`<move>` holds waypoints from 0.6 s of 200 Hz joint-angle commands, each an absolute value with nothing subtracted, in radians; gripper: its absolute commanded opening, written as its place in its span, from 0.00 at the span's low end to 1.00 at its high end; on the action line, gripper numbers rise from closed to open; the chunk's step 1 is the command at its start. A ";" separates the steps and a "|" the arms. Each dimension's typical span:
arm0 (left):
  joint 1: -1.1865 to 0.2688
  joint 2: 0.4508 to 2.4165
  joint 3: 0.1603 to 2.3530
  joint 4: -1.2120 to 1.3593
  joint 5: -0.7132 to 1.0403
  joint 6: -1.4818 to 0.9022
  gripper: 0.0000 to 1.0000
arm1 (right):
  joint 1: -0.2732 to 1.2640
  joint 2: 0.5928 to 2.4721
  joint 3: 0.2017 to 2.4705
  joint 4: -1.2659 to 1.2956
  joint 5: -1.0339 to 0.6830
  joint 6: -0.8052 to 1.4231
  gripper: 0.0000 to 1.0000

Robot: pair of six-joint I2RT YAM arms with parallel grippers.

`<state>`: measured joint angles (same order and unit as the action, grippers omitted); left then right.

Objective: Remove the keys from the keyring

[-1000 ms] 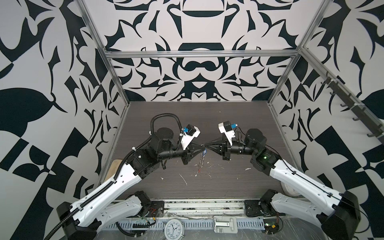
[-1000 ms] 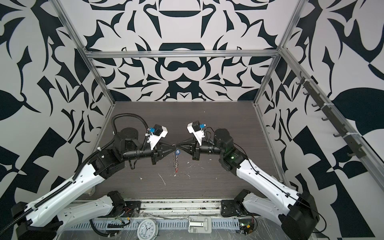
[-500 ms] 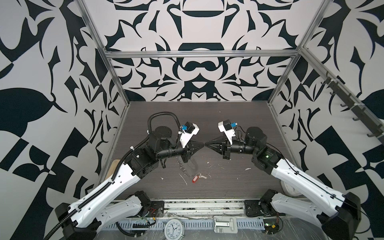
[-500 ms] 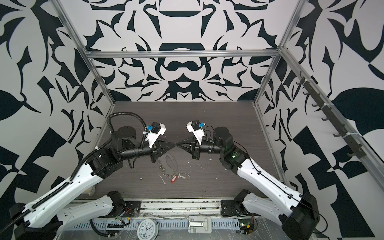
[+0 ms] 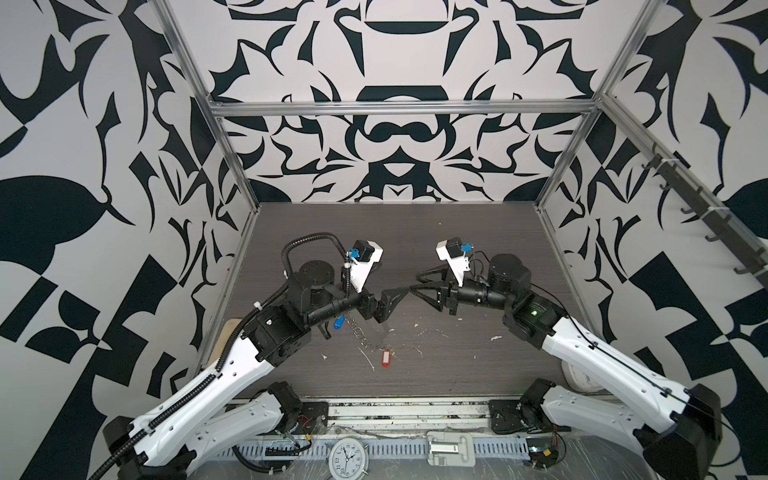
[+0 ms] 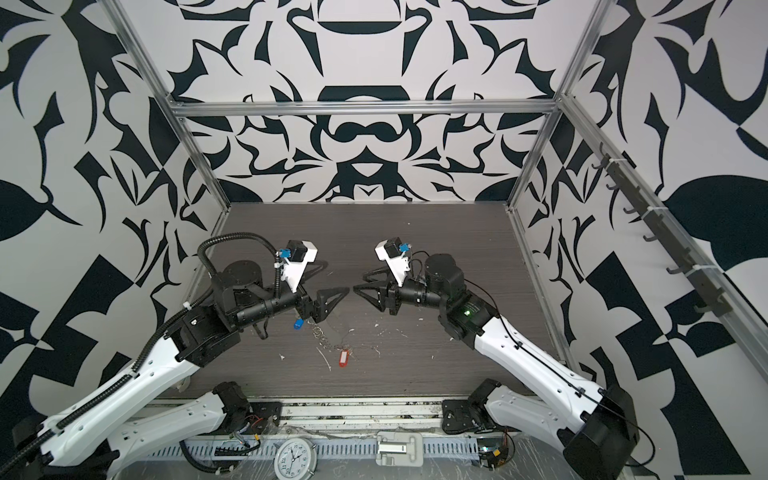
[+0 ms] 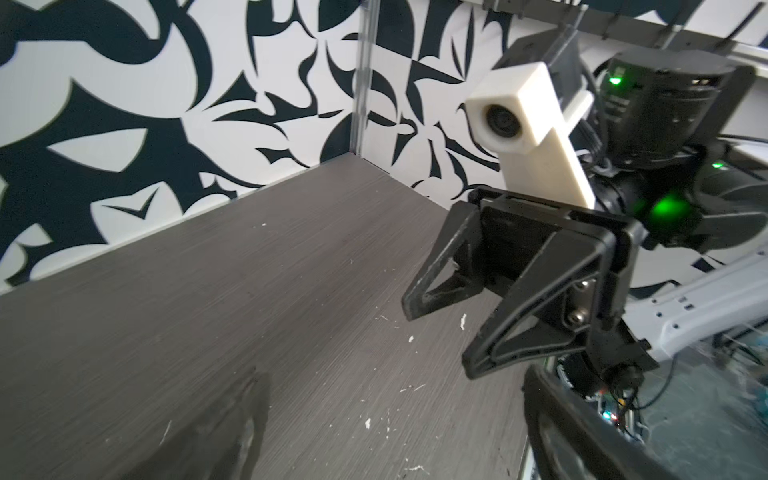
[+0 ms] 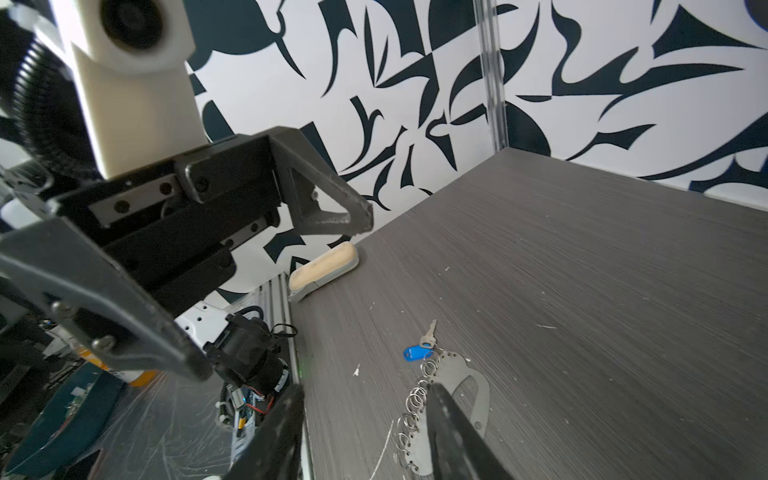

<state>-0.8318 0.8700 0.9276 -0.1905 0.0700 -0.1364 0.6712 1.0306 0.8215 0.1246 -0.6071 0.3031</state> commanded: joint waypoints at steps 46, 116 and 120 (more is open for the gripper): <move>-0.833 0.889 0.867 -0.155 -0.375 -0.286 0.99 | 0.676 1.137 0.784 0.184 -0.518 0.358 0.68; -0.815 0.946 0.845 -0.267 -0.615 -0.420 0.99 | 0.757 1.302 0.773 0.177 -0.433 0.318 0.64; -0.814 0.949 0.846 -0.274 -0.625 -0.427 1.00 | 0.766 1.309 0.774 0.176 -0.423 0.316 0.64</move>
<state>-0.8253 0.9386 0.8566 -0.2207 -0.4892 -0.3504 0.7254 1.2827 0.7578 0.1471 -0.4774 0.3450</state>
